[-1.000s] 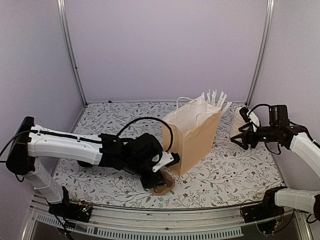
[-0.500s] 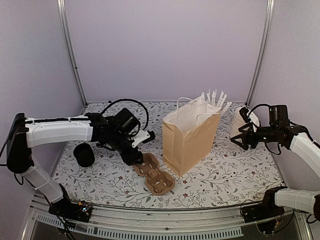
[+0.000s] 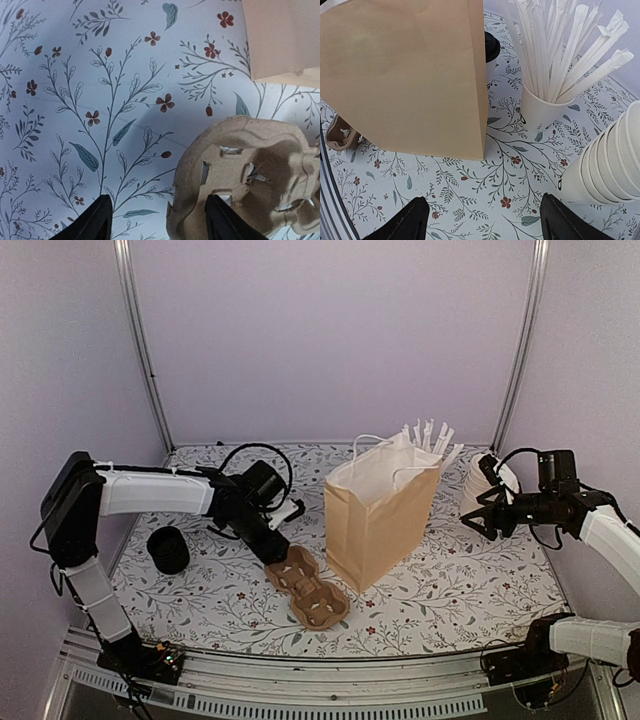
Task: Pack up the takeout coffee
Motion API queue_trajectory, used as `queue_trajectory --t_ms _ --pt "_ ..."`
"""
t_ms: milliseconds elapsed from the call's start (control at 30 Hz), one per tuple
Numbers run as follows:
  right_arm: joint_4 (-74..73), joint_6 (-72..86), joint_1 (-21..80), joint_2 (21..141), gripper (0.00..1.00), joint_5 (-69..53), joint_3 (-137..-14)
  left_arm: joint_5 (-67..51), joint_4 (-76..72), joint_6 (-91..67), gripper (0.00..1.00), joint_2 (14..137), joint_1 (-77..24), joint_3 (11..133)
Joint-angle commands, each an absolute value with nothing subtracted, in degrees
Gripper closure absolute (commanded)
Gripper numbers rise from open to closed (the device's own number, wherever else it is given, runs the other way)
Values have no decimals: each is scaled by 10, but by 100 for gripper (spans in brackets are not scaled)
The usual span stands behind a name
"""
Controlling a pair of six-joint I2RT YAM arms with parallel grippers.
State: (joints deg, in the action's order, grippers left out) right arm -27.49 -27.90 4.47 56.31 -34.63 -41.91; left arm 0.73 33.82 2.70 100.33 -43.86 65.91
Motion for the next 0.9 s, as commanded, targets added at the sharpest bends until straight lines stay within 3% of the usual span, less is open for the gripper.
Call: queue_trajectory --t_ms 0,433,600,767,867 --pt "-280 -282 43 561 20 -353 -412 16 329 -18 35 1021 -416 664" --pt "-285 -286 43 581 20 -361 -415 51 415 -239 44 870 -357 526" --pt "-286 -286 43 583 20 -362 -415 -3 440 -275 45 800 -364 528" --pt "-285 -286 43 583 20 -361 -415 6 455 -203 43 786 -395 590" --pt "-286 -286 42 581 20 -361 -415 -57 400 -110 46 806 -404 608"
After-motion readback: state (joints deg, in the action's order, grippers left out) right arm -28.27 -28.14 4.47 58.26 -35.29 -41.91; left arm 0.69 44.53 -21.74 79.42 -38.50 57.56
